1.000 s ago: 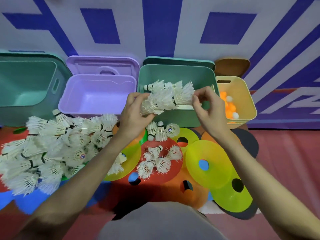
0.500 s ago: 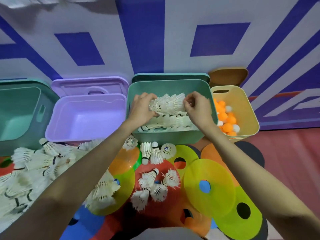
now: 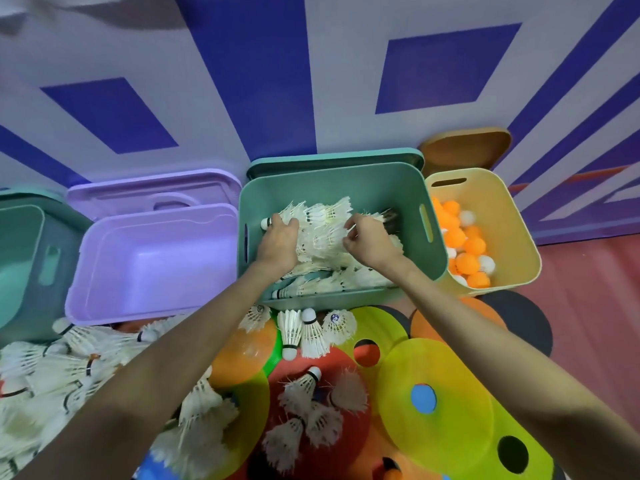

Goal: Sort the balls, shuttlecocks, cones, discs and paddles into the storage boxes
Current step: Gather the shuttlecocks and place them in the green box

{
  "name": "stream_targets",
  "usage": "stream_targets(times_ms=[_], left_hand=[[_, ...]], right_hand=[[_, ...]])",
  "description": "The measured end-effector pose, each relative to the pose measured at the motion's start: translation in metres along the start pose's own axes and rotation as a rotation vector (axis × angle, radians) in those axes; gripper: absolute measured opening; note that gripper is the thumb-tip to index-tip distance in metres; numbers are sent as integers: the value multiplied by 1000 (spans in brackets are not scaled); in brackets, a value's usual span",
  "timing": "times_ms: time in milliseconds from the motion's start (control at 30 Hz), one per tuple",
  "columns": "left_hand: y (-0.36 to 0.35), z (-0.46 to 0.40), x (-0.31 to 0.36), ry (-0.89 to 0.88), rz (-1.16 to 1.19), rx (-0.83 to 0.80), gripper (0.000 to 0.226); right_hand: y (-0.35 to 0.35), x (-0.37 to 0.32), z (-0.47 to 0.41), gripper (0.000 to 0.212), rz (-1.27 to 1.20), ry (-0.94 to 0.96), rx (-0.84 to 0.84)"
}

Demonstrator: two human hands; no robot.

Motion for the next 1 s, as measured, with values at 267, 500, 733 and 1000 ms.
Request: stream_targets(times_ms=[267,500,733,1000], left_hand=[[-2,2,3,-17,-223,50,53],[10,17,-1,-8,-105,91,53],[33,68,-9,-144,229,247,43],[24,174,-21,-295,525,458,24]], right_hand=[[-8,2,-6,40,-7,-121,-56],[1,-2,10,41,39,-129,-85],[16,-22,57,44,49,65,11],[-2,-38,160,25,-95,508,46]])
Point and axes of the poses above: each hand's wrist, its own z-axis away from the middle knuckle, its own y-axis out of the back of the hand, x = y × z, the point moved 1 cm from there along -z, towards the middle knuckle, and after that the axes turned 6 degrees about -z, right-handed, at the moved point
